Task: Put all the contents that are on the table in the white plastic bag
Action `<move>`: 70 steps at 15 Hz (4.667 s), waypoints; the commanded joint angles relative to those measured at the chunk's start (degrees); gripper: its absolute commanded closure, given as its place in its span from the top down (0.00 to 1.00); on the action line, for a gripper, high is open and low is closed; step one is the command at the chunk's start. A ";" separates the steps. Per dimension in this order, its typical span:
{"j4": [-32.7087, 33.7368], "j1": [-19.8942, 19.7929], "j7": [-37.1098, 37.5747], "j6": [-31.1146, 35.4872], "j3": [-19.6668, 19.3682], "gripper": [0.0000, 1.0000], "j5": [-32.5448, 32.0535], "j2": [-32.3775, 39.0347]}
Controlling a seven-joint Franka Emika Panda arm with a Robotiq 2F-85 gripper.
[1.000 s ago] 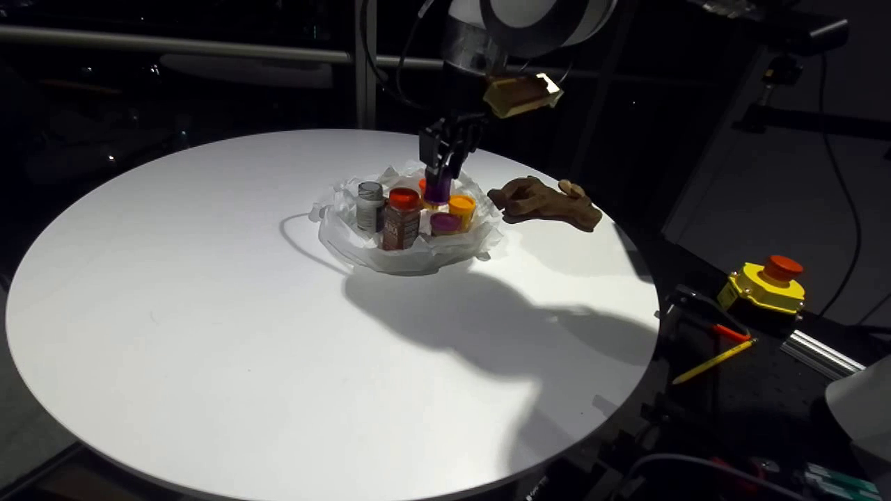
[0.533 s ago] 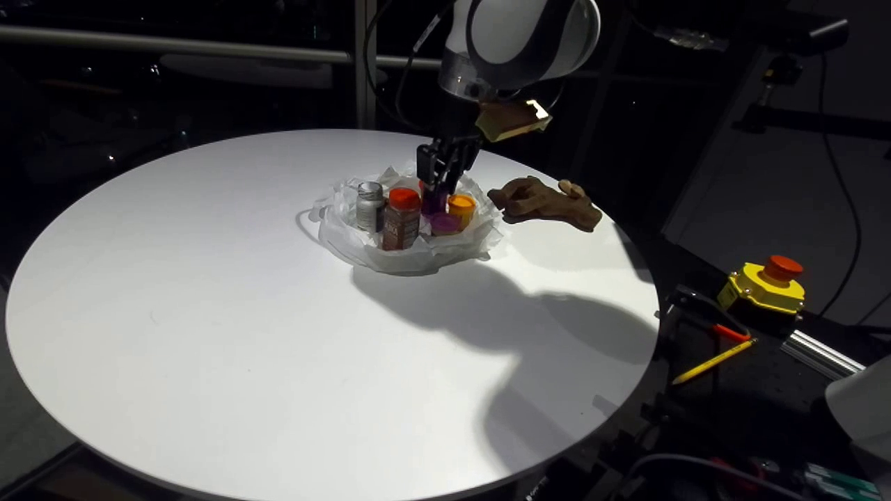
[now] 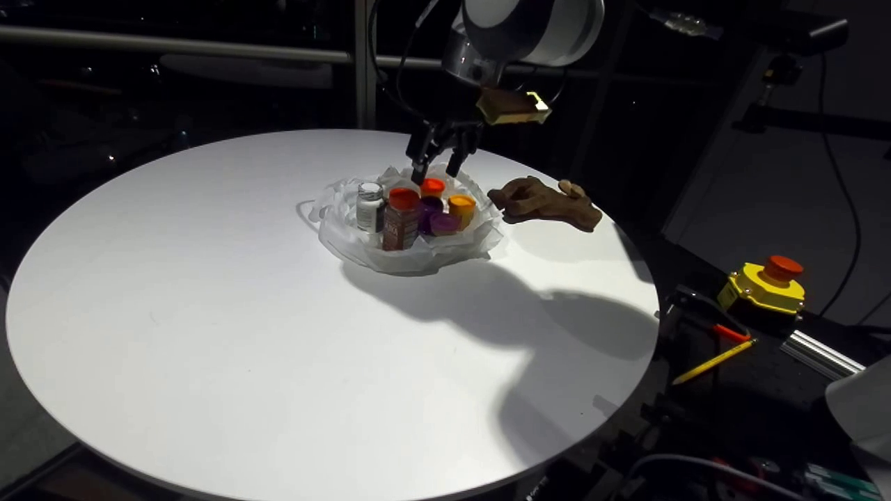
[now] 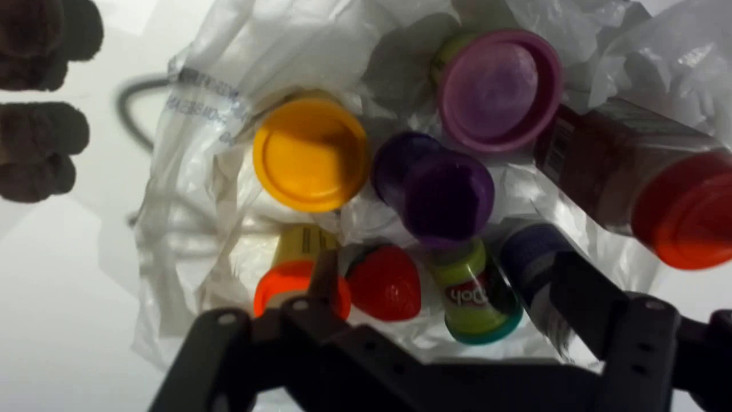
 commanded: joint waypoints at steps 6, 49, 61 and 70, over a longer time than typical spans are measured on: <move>-11.05 -3.03 -7.07 -18.94 -7.36 1.00 -1.02 -20.31; -4.42 -9.75 -5.75 -6.07 -11.57 0.18 0.01 -13.64; -3.91 0.81 -11.46 -2.78 -1.70 0.10 3.17 -9.01; -2.70 -1.89 -14.53 -0.47 4.20 0.38 6.03 -4.29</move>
